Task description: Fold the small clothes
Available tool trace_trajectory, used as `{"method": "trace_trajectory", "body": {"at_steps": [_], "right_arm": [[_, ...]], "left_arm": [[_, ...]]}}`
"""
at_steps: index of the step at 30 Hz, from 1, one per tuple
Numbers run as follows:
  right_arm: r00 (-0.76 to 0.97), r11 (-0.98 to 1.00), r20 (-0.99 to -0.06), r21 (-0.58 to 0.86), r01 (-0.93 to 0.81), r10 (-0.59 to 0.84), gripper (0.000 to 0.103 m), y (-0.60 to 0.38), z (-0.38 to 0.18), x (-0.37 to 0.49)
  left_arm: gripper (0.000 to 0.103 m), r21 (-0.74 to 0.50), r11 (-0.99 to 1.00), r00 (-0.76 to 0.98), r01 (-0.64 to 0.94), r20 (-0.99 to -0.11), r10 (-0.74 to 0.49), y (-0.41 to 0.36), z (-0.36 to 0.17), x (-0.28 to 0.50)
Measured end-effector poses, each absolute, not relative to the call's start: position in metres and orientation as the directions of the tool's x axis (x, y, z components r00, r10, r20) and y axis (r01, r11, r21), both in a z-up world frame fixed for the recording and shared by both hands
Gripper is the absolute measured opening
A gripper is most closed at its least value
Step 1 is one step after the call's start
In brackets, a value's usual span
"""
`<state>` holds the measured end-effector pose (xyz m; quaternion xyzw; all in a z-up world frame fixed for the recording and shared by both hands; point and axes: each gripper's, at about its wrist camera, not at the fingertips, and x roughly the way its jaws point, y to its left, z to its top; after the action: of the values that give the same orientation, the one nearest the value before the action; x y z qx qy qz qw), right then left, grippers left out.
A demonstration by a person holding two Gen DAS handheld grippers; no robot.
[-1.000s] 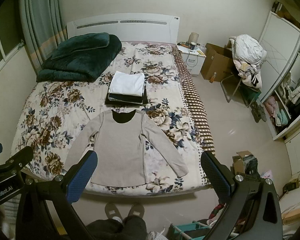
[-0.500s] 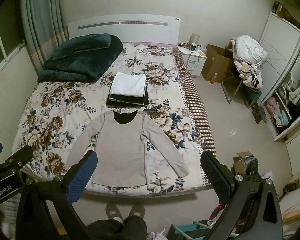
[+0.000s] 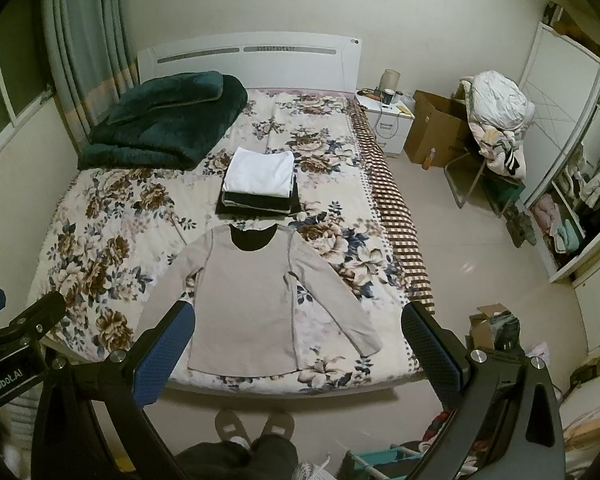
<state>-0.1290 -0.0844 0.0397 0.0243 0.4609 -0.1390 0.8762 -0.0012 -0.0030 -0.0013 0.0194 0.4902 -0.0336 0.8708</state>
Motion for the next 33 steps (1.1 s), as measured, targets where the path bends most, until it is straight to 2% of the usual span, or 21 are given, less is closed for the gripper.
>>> {"method": "trace_trajectory", "body": {"at_steps": [33], "right_arm": [[0.545, 0.961, -0.809, -0.083, 0.265, -0.220, 0.103, -0.0787, 0.0376, -0.1235]], "left_arm": [[0.103, -0.006, 0.997, 0.524, 0.076, -0.850, -0.045, -0.0004, -0.0024, -0.0034]]}}
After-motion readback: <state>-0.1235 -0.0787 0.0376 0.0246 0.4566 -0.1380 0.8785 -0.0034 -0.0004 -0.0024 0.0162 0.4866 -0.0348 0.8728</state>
